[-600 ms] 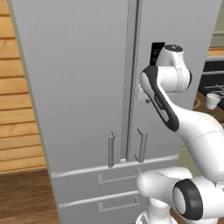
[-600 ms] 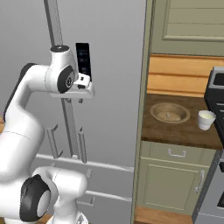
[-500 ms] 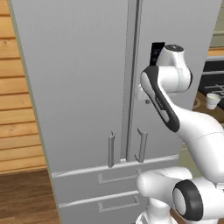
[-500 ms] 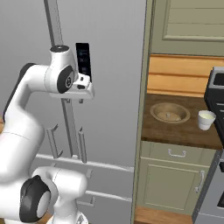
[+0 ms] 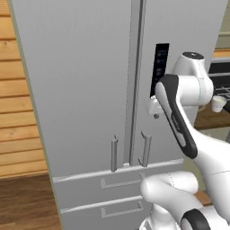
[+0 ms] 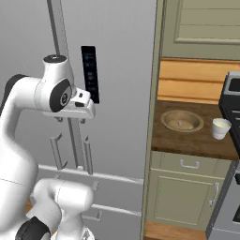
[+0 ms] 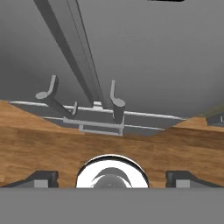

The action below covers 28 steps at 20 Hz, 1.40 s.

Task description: Grab a lemon wedge from the fridge and one ice cube from the ice bowl, and put them in the glass of lemonade.

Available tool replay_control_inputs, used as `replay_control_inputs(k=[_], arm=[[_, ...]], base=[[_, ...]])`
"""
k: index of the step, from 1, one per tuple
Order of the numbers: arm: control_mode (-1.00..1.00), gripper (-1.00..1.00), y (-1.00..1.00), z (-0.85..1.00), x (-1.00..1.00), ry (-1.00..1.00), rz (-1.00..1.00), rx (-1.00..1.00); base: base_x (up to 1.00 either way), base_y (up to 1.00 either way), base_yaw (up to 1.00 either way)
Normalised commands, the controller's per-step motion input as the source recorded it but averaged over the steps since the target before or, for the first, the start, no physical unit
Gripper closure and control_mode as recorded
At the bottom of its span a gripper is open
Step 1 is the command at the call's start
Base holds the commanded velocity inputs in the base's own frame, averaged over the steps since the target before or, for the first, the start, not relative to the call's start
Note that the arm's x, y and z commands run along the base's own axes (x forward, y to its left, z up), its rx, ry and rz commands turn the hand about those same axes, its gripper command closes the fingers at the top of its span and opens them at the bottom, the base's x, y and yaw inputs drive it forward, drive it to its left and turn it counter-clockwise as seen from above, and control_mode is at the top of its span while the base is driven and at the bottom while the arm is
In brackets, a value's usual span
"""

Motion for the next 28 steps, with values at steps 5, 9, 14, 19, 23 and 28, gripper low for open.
replay_control_inputs(k=[5,9,14,19,23,28], arm=[[-1.0,-1.0,0.0,-0.01,-0.15,0.01,0.0,0.0],[1.0,-1.0,0.0,0.0,0.0,0.0,0.0,0.0],[1.0,-1.0,0.0,0.0,0.0,0.0,0.0,0.0],[1.0,-1.0,0.0,0.0,0.0,0.0,0.0,0.0],[1.0,-1.0,0.0,0.0,0.0,0.0,0.0,0.0],[1.0,-1.0,0.0,0.0,0.0,0.0,0.0,0.0]], base=[[0.0,0.0,0.0],[0.03,-0.03,0.0],[0.46,-0.6,0.12],[0.27,-0.76,0.14],[-0.42,-0.62,0.08],[0.13,-0.63,0.1]])
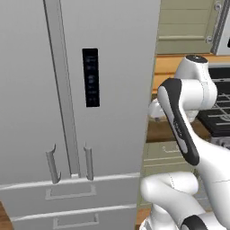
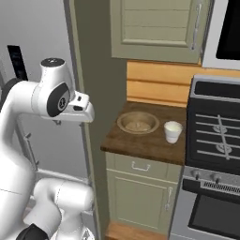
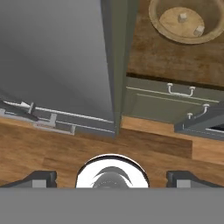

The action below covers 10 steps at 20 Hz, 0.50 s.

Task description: Grab a lemon wedge from the fridge and one ice cube from the ice bowl, and put them in the glass of lemonade.

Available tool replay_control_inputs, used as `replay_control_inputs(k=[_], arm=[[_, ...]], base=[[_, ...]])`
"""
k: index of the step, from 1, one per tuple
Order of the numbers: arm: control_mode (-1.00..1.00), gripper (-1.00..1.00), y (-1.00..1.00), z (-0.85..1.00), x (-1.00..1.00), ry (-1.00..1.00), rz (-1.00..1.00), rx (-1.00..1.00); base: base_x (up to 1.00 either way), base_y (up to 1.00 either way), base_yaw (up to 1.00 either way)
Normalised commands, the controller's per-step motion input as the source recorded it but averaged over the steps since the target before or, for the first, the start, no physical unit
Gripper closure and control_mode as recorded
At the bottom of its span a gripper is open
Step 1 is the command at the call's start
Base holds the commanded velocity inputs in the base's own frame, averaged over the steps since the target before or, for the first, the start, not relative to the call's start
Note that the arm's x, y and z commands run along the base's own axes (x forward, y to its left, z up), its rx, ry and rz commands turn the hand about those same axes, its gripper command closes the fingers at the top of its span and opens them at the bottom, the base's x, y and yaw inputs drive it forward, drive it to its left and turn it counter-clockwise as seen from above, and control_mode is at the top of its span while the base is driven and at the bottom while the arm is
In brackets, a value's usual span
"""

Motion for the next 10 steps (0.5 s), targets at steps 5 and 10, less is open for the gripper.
replay_control_inputs(k=[5,10], arm=[[1.0,-1.0,0.0,0.0,0.0,0.0,0.0,0.0],[1.0,-1.0,0.0,0.0,0.0,0.0,0.0,0.0]], base=[[0.29,-0.67,0.14],[0.65,-0.37,0.15]])
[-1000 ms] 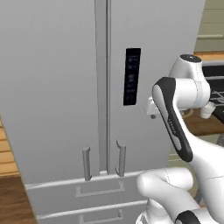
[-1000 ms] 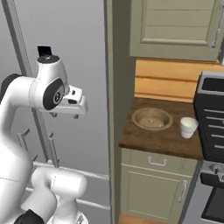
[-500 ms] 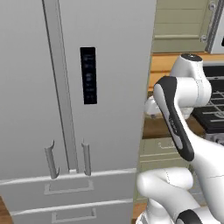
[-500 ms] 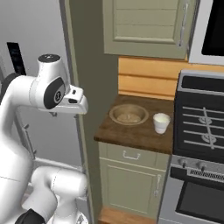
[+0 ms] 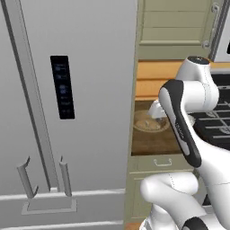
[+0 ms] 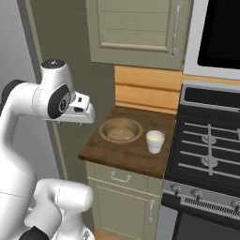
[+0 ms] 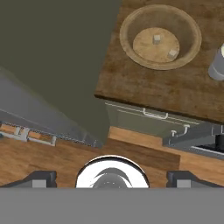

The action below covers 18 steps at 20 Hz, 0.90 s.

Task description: Grab a lemon wedge from the fridge and one ice cube from the ice bowl, and put them in the glass of lemonade.

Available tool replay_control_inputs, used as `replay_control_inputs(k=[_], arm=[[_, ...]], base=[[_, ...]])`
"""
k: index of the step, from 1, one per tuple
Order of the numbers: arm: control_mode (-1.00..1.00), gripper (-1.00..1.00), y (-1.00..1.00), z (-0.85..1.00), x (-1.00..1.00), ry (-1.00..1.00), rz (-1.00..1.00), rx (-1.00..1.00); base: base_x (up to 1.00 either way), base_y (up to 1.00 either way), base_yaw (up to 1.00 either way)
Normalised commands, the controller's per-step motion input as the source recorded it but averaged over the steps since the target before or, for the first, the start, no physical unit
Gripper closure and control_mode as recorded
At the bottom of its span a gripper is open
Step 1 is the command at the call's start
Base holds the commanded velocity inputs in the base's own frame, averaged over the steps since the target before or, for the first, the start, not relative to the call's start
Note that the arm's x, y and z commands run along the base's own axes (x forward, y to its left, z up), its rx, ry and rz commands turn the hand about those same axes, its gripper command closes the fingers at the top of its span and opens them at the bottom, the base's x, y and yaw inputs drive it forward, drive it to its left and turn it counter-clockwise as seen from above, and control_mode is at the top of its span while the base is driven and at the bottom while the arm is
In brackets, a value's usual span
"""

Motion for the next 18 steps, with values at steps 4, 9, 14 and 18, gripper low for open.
replay_control_inputs(k=[4,9,14,18], arm=[[1.0,-1.0,0.0,0.0,0.0,0.0,0.0,0.0],[1.0,-1.0,0.0,0.0,0.0,0.0,0.0,0.0],[1.0,-1.0,0.0,0.0,0.0,0.0,0.0,0.0],[1.0,-1.0,0.0,0.0,0.0,0.0,0.0,0.0]], base=[[0.58,-0.4,0.16],[0.04,-0.54,0.06],[0.07,-0.63,0.02],[0.55,-0.27,0.0]])
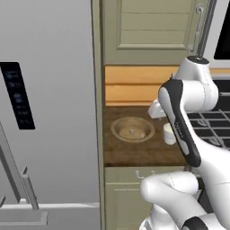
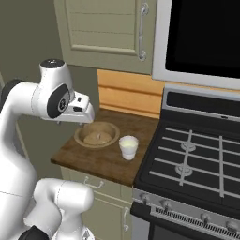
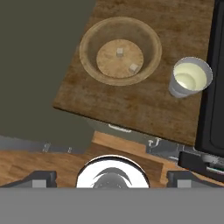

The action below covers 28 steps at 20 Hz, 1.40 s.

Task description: Grab a lemon wedge from the fridge and one ice cube from the ice bowl, and put them in the glass of lemonade.

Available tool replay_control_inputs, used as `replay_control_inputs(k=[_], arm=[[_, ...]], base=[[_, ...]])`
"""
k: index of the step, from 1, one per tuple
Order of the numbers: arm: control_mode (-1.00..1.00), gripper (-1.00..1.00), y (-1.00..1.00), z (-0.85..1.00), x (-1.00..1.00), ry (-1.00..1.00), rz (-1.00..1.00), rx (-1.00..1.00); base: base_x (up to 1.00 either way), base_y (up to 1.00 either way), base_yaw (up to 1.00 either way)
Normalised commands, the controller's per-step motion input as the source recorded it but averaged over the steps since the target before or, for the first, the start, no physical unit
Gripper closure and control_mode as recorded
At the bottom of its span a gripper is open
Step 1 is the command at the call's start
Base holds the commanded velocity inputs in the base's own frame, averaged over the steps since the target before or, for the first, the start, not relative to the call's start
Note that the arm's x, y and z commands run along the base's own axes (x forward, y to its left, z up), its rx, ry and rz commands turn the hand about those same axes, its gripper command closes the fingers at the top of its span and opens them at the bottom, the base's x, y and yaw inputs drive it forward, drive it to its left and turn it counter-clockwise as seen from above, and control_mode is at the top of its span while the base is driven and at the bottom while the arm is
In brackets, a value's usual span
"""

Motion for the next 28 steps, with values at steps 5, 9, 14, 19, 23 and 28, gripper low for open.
replay_control_inputs(k=[5,9,14,19,23,28], arm=[[1.0,-1.0,0.0,0.0,0.0,0.0,0.0,0.0],[1.0,-1.0,0.0,0.0,0.0,0.0,0.0,0.0],[-1.0,-1.0,0.0,-0.1,0.09,0.01,0.0,0.0],[-1.0,-1.0,0.0,-0.53,0.45,0.16,0.01,0.0],[-1.0,-1.0,-0.09,-0.58,0.89,0.11,0.19,0.02],[-1.0,-1.0,0.07,-0.61,0.82,0.12,0.04,0.01]], base=[[0.61,-0.38,0.08],[0.26,-0.24,0.05],[0.0,0.0,0.0],[0.0,0.0,0.0],[0.0,0.0,0.0],[0.0,0.0,0.0]])
